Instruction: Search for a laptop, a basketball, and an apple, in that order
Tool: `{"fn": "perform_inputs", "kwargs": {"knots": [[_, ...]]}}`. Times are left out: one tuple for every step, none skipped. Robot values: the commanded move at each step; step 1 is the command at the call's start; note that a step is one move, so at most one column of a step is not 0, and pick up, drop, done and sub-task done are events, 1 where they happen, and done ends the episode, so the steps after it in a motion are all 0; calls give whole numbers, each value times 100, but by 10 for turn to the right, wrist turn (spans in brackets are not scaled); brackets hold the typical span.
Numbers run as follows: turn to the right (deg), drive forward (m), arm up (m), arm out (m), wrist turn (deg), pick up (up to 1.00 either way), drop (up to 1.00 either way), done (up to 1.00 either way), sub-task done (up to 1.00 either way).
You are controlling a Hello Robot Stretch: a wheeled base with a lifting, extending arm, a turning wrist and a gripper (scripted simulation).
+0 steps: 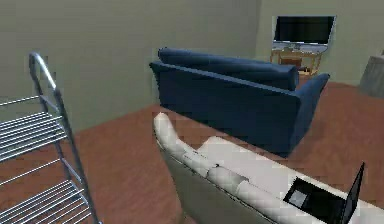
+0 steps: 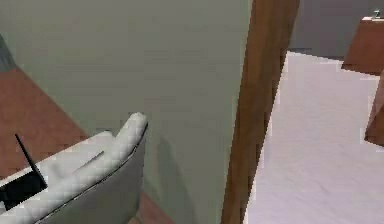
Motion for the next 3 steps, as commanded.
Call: {"fn": "perform_inputs", "kwargs": {"knots": [[-450, 0, 0, 0, 0, 0, 0, 0, 0], [-450, 0, 0, 0, 0, 0, 0, 0, 0], [-450, 0, 0, 0, 0, 0, 0, 0, 0]]}}
